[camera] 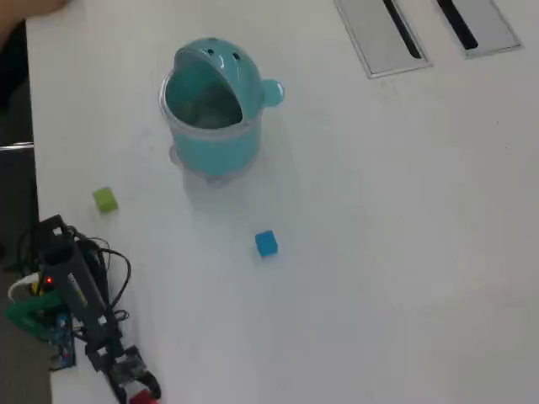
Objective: Grasp RGB lego blocks and put them in the bin one by one.
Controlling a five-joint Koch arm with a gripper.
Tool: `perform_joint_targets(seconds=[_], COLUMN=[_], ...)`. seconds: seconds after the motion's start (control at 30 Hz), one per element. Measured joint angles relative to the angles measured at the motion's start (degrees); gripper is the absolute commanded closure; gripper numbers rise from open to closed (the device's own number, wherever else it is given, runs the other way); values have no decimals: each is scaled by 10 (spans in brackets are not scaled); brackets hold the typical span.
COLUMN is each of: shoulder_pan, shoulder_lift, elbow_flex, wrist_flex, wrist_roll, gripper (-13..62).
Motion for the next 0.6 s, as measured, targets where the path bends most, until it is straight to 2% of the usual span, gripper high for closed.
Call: perform_joint_targets(seconds=[0.17, 0.27, 0.6], shoulder_pan=[-28, -64, -196], shoulder_lift=[56, 108, 284], elbow_flex=[20, 38, 97], wrist_flex=[0, 0, 0], wrist_roll=[30, 62, 98], gripper=[348, 369, 371])
